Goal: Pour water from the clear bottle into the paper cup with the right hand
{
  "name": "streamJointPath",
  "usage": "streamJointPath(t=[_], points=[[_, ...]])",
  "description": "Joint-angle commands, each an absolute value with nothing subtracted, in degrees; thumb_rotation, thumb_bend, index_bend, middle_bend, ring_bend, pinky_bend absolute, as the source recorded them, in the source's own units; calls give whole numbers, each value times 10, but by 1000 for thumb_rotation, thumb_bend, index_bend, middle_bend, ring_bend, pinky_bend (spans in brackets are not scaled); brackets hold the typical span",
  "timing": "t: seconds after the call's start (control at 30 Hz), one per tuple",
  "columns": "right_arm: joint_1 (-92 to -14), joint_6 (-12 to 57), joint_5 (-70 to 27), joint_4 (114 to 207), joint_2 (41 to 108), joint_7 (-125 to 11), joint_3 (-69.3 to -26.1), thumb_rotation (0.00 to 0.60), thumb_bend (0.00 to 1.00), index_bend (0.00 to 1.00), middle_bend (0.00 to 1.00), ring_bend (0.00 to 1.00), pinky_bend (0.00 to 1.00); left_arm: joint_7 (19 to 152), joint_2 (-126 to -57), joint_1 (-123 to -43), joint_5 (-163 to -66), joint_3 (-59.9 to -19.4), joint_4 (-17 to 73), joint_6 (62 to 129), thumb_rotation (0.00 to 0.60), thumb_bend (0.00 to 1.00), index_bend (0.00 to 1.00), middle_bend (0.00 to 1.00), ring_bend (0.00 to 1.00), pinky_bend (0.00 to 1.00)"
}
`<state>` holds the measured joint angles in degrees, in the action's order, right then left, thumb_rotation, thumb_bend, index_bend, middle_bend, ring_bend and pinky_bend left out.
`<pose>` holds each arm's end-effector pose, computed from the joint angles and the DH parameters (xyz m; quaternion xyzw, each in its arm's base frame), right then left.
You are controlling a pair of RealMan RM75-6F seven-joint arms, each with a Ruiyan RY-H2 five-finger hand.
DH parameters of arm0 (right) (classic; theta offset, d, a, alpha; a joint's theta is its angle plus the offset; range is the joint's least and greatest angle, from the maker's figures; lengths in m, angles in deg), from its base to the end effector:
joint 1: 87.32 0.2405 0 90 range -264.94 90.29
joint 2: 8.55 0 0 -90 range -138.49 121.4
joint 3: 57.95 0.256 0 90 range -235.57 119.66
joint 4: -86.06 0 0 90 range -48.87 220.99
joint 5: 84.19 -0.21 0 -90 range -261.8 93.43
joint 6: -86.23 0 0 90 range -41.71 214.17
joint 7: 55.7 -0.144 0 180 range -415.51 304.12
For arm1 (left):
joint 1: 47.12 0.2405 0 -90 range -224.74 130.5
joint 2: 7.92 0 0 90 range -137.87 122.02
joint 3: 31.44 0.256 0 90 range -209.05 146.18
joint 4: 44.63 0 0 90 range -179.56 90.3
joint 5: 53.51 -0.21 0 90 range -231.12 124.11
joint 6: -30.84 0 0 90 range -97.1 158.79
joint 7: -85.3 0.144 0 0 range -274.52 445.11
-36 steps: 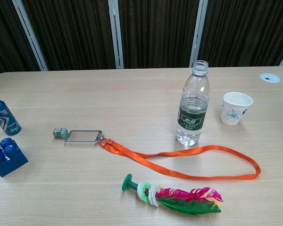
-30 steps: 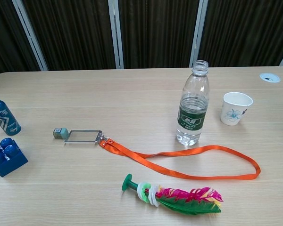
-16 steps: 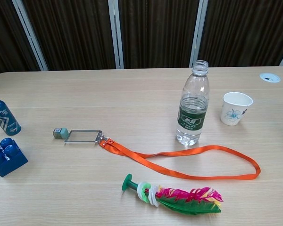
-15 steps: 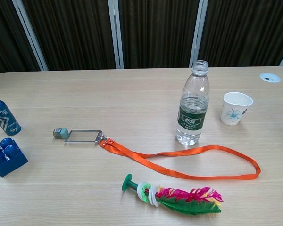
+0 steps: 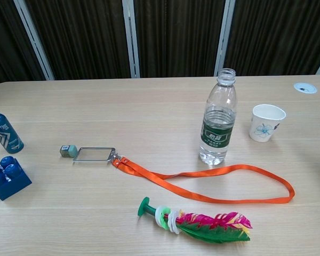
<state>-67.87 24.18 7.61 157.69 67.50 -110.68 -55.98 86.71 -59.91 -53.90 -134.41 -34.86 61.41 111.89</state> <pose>-0.3246 -0.2590 0.0700 0.5122 -0.6544 0.4699 0.2976 -0.2838 0.1887 0.1980 -0.5900 -0.4144 -0.3697 0.5861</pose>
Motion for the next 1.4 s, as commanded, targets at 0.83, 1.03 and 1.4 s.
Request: streamJointPath(t=[0.83,1.03,1.4], points=[[-562,286,69,1491,804,-1146,-549,600,0,0,60,34,147,911,-617,-554,-1288,-357,609,1089,600,0,0,0,0,0],[-547,290,61,1473,824,-1146,-543,600,0,0,60,34,147,916,-619,-557,-1283,-357,608,1081,600,0,0,0,0,0],[-520,314,45,1442,859,-1146,-535,600,0,0,61,34,147,921,-620,-560,-1277,-356,610,1076,600,0,0,0,0,0]])
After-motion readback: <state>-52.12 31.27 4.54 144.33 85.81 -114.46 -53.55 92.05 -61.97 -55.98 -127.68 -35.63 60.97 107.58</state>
